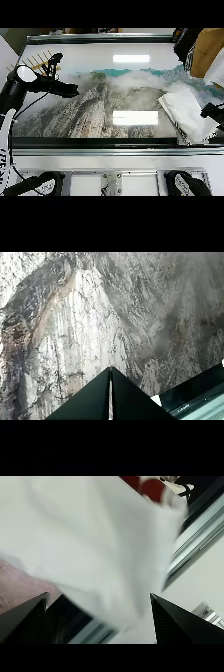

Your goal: Fold the clothes and pants, and hang the long-sleeved shirts on hangers.

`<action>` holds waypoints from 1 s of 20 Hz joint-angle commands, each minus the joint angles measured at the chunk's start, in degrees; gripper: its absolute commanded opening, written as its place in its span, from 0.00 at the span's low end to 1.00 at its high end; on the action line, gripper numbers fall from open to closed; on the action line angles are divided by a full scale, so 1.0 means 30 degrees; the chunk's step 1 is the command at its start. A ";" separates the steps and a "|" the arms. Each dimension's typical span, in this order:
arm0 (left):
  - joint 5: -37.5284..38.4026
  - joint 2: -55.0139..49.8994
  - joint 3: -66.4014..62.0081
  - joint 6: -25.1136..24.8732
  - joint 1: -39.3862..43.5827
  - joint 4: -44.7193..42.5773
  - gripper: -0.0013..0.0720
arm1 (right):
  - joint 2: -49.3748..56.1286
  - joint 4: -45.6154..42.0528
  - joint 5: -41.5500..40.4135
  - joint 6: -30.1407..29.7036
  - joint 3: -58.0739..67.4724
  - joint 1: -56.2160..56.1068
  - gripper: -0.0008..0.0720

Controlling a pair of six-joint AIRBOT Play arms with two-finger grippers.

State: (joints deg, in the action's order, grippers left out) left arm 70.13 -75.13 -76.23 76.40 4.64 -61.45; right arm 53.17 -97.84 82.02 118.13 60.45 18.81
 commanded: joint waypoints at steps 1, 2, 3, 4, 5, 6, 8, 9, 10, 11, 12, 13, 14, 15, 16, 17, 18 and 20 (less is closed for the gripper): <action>0.0066 0.0000 0.0007 -0.0051 0.0007 -0.0015 0.04 | -0.0721 0.1719 -0.1443 -0.0648 -0.0168 -0.0117 0.93; 0.0066 0.0000 0.0007 -0.0051 0.0007 -0.0015 0.04 | -0.1209 0.2470 -0.2470 -0.0845 -0.0168 -0.0379 0.93; 0.0066 0.0000 0.0007 -0.0051 0.0007 -0.0007 0.04 | -0.1727 0.3381 -0.3468 -0.0962 -0.0168 -0.0838 0.93; 0.0058 0.0000 0.0007 -0.0051 0.0007 -0.0007 0.04 | -0.2237 0.4357 -0.4422 -0.1166 -0.0168 -0.1588 0.93; 0.0036 0.0000 0.0007 -0.0051 0.0007 -0.0007 0.04 | -0.2630 0.5202 -0.5107 -0.1851 -0.0168 -0.2579 0.93; -0.0124 0.0000 0.0007 -0.0051 0.0007 -0.0015 0.04 | -0.2841 0.5719 -0.5472 -0.2382 -0.0168 -0.3657 0.92; -0.0364 0.0000 0.0007 -0.0044 0.0007 -0.0007 0.04 | -0.2885 0.5836 -0.5486 -0.2987 -0.0175 -0.6105 0.65; -0.0240 0.0000 0.0007 -0.0036 0.0000 0.0000 0.04 | -0.2834 0.5836 -0.5493 -0.3424 -0.0175 -0.7286 0.34; -0.0211 0.0000 0.0007 -0.0036 0.0007 0.0000 0.04 | -0.2769 0.5829 -0.5508 -0.3774 -0.0175 -0.8204 0.04; -0.0335 0.0000 0.0007 -0.0036 0.0007 0.0000 0.04 | -0.2681 0.5829 -0.5501 -0.3971 -0.0175 -0.8947 0.03; -0.0459 0.0000 0.0007 -0.0036 0.0007 0.0007 0.04 | -0.2594 0.5836 -0.5304 -0.3963 -0.0182 -0.9420 0.03; -0.0444 0.0000 0.0007 -0.0044 0.0007 0.0000 0.04 | -0.2543 0.5850 -0.4845 -0.3956 -0.0175 -0.9661 0.03; -0.0452 0.0000 0.0007 -0.0036 0.0007 0.0007 0.04 | -0.2535 0.5850 -0.4328 -0.3956 -0.0182 -0.9734 0.03; -0.0444 0.0000 0.0007 -0.0036 0.0000 0.0007 0.04 | -0.2535 0.5843 -0.4036 -0.3956 -0.0182 -0.9734 0.03; -0.0452 0.0000 0.0007 -0.0036 0.0000 0.0007 0.04 | -0.2535 0.5843 -0.4051 -0.3956 -0.0175 -0.9719 0.03; -0.0452 0.0000 0.0007 -0.0036 0.0007 0.0000 0.04 | -0.2535 0.5843 -0.4044 -0.3956 -0.0182 -0.9712 0.03; -0.0452 0.0000 0.0007 -0.0036 0.0000 0.0000 0.04 | -0.2535 0.5843 -0.4044 -0.3956 -0.0182 -0.9712 0.03; -0.0452 0.0000 0.0007 -0.0036 0.0007 0.0000 0.04 | -0.2535 0.5843 -0.4044 -0.3956 -0.0182 -0.9712 0.03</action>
State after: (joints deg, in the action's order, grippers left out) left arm 68.82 -75.13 -76.23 76.42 4.64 -61.45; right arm 45.52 -80.53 69.34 106.48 59.92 -9.80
